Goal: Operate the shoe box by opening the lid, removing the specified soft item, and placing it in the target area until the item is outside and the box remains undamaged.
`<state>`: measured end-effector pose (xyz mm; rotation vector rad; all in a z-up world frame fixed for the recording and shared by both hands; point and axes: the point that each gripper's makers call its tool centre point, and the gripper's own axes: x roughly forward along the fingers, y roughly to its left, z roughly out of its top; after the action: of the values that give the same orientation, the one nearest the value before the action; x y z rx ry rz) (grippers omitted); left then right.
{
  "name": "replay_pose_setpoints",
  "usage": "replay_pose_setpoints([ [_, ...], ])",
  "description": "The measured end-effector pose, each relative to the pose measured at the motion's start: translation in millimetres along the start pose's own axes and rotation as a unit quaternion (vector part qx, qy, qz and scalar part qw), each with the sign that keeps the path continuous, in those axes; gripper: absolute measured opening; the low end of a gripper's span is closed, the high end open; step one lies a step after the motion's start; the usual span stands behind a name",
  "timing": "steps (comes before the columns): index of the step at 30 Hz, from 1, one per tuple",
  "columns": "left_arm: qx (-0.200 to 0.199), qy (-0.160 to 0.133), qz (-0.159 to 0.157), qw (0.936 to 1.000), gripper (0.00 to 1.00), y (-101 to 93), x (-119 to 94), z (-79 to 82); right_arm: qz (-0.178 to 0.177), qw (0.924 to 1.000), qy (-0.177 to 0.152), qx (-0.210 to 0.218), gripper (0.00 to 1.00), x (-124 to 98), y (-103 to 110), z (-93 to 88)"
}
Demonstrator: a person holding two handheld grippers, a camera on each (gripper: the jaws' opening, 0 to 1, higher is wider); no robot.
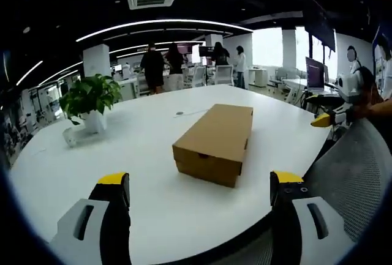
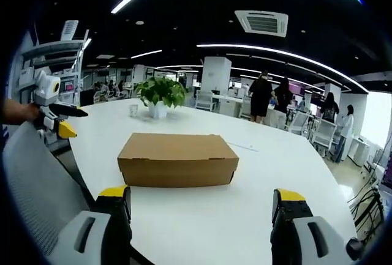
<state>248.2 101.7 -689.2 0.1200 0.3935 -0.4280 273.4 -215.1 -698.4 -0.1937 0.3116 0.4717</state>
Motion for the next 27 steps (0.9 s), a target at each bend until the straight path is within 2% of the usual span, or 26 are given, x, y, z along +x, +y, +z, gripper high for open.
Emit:
replay_pose_setpoints([
  [4,0.016,-0.005,-0.003,0.9999,0.98,-2.7,-0.8,1.3,0.000,1.0000,0.003,-0.002,0.96,0.2,0.2,-1.1],
  [10,0.001,-0.008,0.000,1.0000,0.99,3.4,-0.5,1.4,0.006,0.9999,0.003,-0.015,0.96,0.3,3.9,1.1],
  [27,0.005,0.001,-0.018,0.9998,1.00,-4.0,3.1,0.0,0.002,0.9999,0.011,-0.009,0.96,1.3,0.2,-2.4],
])
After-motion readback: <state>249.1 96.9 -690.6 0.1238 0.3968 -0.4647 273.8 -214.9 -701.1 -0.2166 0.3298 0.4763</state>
